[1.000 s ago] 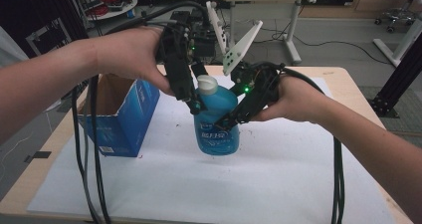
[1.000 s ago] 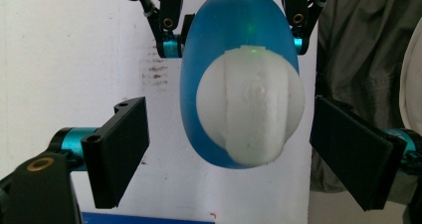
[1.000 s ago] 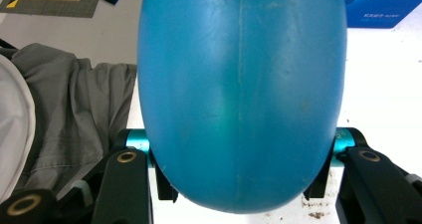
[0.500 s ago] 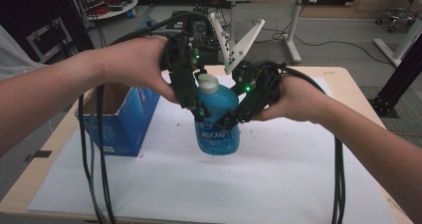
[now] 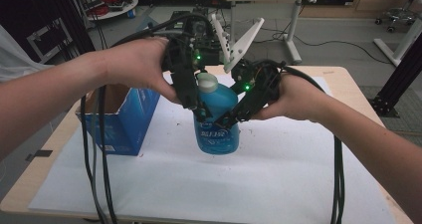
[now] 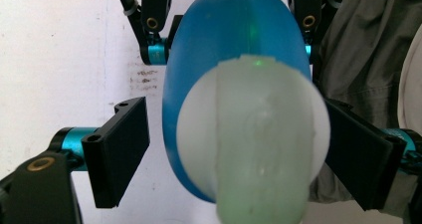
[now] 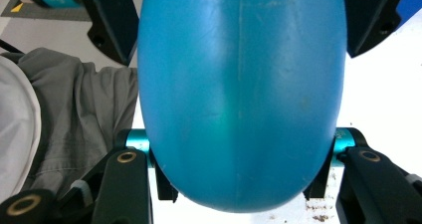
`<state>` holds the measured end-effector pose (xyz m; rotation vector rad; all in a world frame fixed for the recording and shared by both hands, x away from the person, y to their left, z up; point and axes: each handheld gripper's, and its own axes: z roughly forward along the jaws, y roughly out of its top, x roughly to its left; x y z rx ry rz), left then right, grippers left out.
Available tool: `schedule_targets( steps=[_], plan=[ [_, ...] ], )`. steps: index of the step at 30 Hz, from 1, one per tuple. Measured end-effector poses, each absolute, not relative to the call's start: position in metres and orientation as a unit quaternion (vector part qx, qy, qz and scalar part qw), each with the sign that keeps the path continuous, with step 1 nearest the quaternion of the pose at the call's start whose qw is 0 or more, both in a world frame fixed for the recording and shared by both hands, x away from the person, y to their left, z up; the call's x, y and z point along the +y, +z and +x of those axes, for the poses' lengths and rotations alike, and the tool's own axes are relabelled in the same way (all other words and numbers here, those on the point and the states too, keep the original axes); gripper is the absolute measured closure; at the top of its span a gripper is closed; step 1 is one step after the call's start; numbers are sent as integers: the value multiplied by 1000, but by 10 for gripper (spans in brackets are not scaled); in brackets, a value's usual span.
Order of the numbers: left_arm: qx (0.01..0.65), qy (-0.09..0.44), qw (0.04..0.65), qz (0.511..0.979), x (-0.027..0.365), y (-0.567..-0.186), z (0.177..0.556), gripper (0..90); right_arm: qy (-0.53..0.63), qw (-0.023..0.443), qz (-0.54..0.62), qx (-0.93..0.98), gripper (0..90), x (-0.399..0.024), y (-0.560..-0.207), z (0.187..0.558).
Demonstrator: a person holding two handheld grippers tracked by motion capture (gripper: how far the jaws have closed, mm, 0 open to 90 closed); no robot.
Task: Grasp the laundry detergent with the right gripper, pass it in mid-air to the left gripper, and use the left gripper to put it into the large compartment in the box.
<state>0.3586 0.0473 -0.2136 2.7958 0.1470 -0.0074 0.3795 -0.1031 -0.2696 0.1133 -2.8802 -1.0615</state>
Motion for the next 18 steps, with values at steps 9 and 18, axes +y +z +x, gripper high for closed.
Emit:
schedule_targets(
  steps=[9, 18],
  plan=[
    [48, -3, 174, 984, 45, -214, 359, 169, -348, 47, 33, -936, 465, -103, -269, 377],
    [43, -7, 177, 983, 46, -214, 360, 214, -347, 49, 28, -936, 465, -104, -270, 377]
  ],
)
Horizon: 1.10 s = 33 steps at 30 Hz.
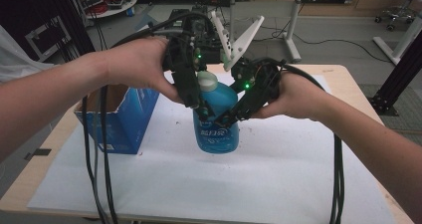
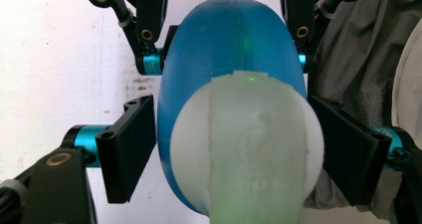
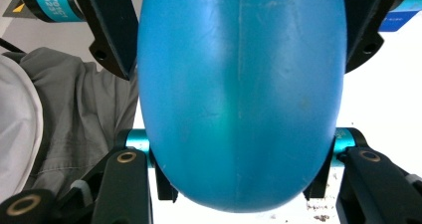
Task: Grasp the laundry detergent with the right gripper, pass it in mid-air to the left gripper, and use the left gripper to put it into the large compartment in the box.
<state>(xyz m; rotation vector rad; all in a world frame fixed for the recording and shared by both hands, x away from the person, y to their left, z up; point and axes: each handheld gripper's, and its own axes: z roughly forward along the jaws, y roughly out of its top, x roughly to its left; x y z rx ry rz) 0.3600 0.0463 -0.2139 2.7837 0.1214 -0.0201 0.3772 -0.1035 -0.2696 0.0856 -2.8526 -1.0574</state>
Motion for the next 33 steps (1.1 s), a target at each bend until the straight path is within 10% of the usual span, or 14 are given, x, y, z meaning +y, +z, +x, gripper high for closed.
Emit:
schedule_targets(
  steps=[33],
  plan=[
    [46, -3, 177, 983, 45, -215, 358, 380, -344, 51, 29, -937, 464, -104, -269, 376]
  ],
)
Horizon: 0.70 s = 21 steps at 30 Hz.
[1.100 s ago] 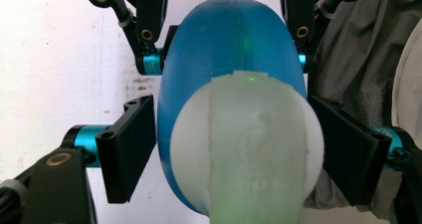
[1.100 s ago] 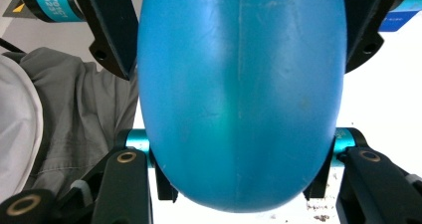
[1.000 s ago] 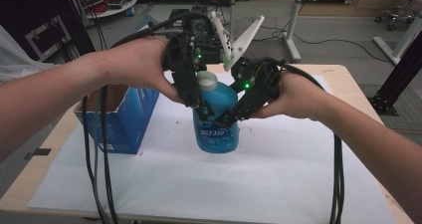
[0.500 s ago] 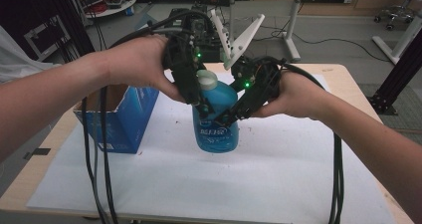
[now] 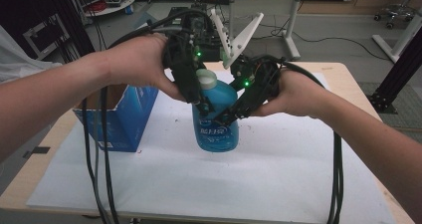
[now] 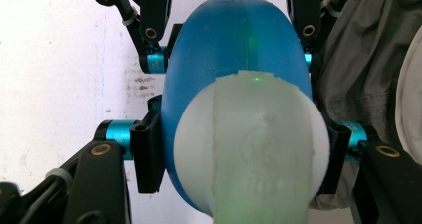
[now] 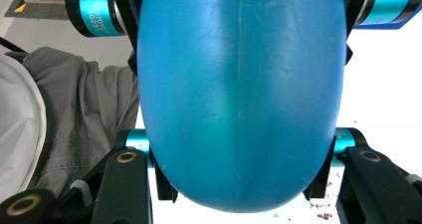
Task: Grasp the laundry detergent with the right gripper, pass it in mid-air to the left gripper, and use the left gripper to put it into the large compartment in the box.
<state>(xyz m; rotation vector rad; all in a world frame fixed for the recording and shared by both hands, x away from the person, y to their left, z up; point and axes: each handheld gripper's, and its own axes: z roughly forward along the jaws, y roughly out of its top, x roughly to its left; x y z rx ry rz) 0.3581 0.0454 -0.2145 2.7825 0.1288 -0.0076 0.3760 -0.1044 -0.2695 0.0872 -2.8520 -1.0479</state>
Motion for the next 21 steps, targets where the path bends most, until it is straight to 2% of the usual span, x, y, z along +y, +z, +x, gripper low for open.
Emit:
schedule_targets(
  steps=[14, 17, 19, 21],
  plan=[
    [50, -10, 179, 982, 46, -212, 360, 383, -366, 59, 30, -928, 437, -105, -273, 378],
    [49, -9, 175, 983, 46, -213, 359, 383, -373, 63, 32, -925, 406, -105, -272, 378],
    [47, -6, 171, 984, 46, -214, 359, 384, -373, 59, 28, -925, 328, -105, -272, 378],
    [47, -8, 173, 984, 46, -213, 359, 383, -371, 56, 21, -927, 301, -104, -273, 378]
  ],
)
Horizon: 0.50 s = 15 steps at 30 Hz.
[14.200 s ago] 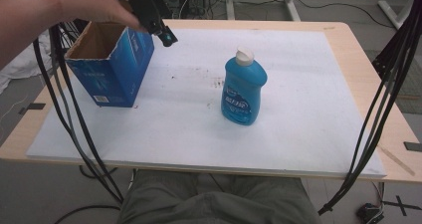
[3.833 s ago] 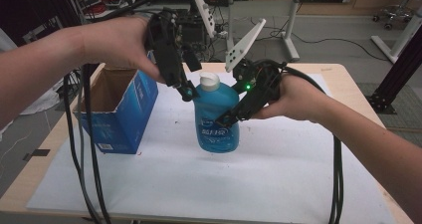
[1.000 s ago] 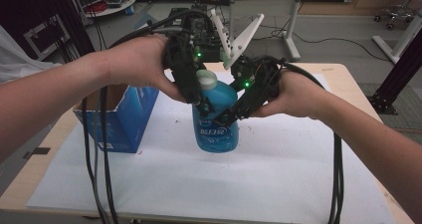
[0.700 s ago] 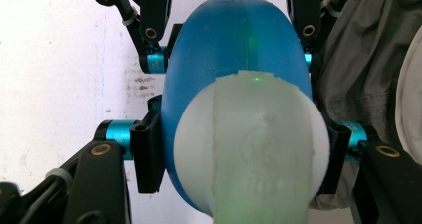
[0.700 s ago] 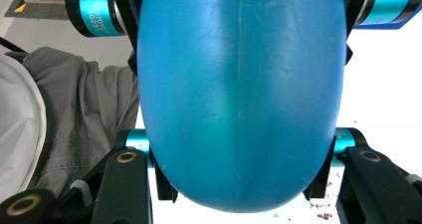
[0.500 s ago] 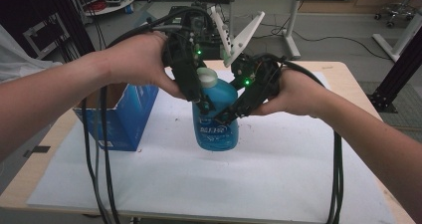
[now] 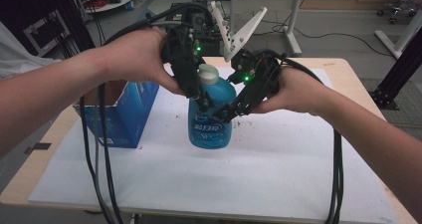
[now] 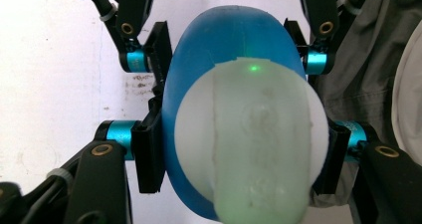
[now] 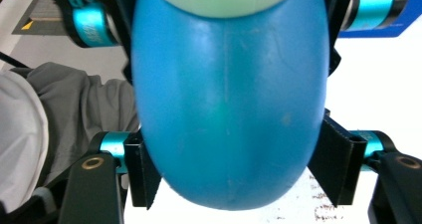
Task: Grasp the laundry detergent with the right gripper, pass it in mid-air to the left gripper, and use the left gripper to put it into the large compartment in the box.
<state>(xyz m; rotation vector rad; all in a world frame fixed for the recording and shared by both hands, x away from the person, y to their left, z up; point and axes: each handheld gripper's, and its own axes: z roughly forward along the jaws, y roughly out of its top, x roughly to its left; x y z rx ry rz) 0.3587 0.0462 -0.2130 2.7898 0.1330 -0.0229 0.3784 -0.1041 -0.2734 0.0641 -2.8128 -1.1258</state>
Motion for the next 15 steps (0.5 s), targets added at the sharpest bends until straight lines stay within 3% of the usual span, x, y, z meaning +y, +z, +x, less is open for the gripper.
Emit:
schedule_targets(
  steps=[3, 5, 6, 15],
  plan=[
    [52, -11, 175, 983, 49, -210, 360, 383, -372, 61, 13, -926, 219, -104, -275, 377],
    [57, -9, 175, 983, 52, -208, 360, 384, -371, 63, 7, -926, 214, -105, -276, 378],
    [57, -7, 174, 983, 54, -207, 361, 384, -371, 63, 3, -926, 140, -106, -276, 378],
    [97, 3, 178, 979, 73, -187, 364, 384, -373, 53, -37, -925, 117, -122, -274, 385]
  ],
)
